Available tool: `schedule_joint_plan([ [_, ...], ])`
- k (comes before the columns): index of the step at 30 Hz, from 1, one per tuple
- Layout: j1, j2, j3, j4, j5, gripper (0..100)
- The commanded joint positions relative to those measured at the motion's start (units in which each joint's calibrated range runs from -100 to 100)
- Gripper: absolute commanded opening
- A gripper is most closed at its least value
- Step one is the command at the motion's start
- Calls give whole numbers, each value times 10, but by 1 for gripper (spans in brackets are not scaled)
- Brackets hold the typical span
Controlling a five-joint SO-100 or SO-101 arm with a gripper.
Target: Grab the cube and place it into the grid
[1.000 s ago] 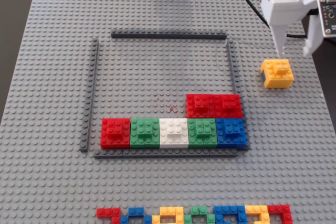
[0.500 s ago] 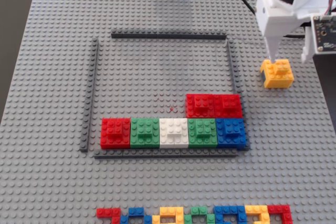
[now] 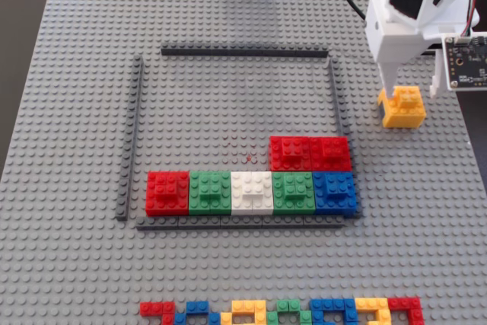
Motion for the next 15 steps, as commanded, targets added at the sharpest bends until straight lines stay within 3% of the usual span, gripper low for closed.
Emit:
schedule_joint_plan([
  [1, -4, -12, -10, -4, -3, 20],
  [15, 1, -18, -40, 6, 2, 19],
])
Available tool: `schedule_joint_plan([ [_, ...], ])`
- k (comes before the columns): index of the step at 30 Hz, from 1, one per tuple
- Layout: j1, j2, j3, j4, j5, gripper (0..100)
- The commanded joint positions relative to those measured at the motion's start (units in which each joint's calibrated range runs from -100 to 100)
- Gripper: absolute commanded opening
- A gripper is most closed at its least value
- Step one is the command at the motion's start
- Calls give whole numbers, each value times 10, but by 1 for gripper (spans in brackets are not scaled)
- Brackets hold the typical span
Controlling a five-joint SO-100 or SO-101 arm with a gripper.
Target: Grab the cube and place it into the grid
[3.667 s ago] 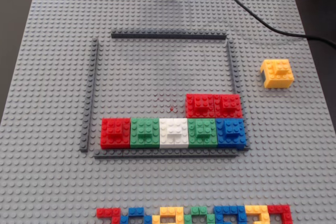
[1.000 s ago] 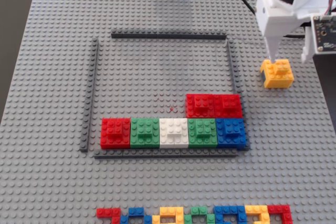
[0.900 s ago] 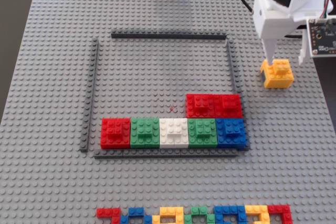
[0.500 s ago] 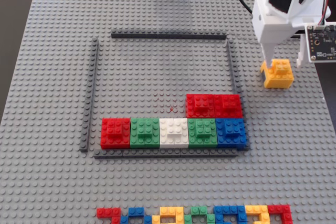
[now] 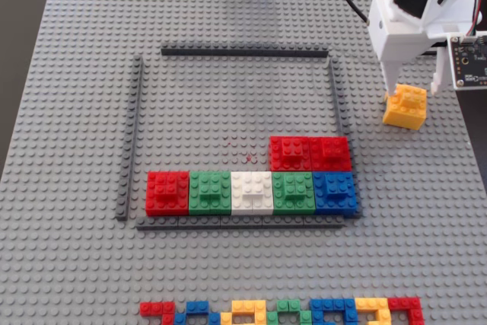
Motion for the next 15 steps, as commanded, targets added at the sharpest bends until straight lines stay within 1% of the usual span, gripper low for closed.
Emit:
schedule_joint_plan([
  [1, 8, -20, -44, 5, 2, 19],
  [15, 1, 3, -88, 14, -2, 19],
])
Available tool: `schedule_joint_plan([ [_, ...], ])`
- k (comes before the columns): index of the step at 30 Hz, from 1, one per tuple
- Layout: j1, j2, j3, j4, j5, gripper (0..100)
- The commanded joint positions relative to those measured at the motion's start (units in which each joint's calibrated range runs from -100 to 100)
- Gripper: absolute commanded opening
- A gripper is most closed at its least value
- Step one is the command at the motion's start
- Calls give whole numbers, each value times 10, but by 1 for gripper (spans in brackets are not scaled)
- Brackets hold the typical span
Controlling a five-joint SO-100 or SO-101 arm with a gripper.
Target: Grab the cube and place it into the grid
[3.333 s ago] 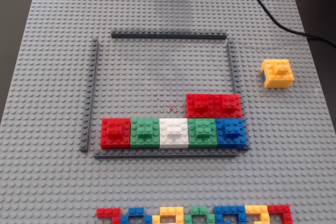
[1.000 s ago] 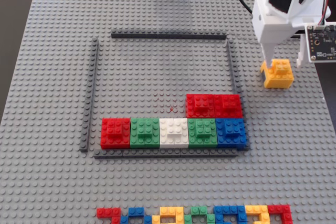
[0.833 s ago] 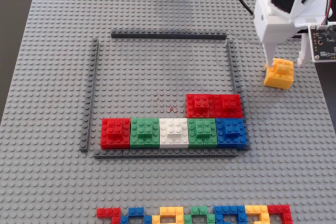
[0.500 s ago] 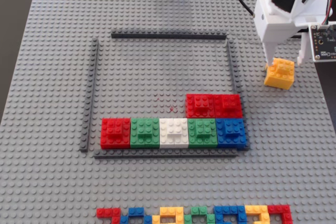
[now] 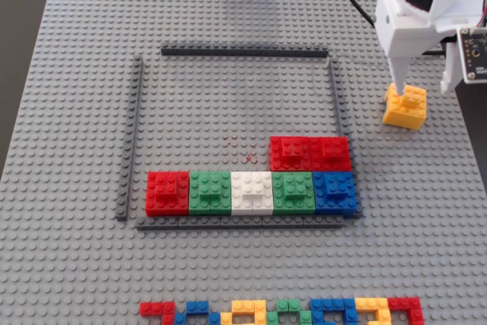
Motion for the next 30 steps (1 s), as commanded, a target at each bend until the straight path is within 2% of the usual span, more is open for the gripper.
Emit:
schedule_joint_plan([
  [1, -2, 3, -40, 0, -3, 19],
  [24, -8, 20, -30, -4, -11, 18],
  [30, -6, 20, -24, -7, -10, 16],
])
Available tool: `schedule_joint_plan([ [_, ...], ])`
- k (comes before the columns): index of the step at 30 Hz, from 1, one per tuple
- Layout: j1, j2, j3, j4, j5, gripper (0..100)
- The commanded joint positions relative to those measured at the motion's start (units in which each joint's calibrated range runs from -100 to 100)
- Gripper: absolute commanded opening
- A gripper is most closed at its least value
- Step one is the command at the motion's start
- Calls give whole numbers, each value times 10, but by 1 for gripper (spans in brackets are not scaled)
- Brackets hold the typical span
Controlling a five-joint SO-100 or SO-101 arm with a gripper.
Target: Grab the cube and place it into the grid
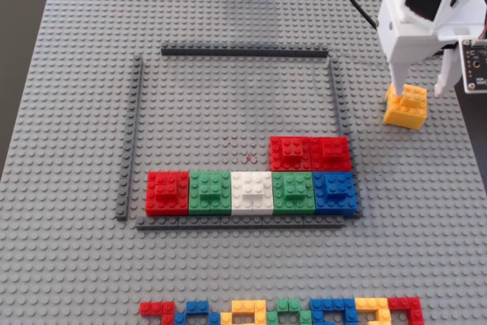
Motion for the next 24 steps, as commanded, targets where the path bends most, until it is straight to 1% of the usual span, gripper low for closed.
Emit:
schedule_joint_plan([
  [1, 6, -10, -19, -8, -2, 15],
  [11, 9, -10, -9, -12, -1, 8],
  [18, 13, -14, 4, -15, 0, 7],
  [24, 16, -49, 4, -8, 2, 7],
])
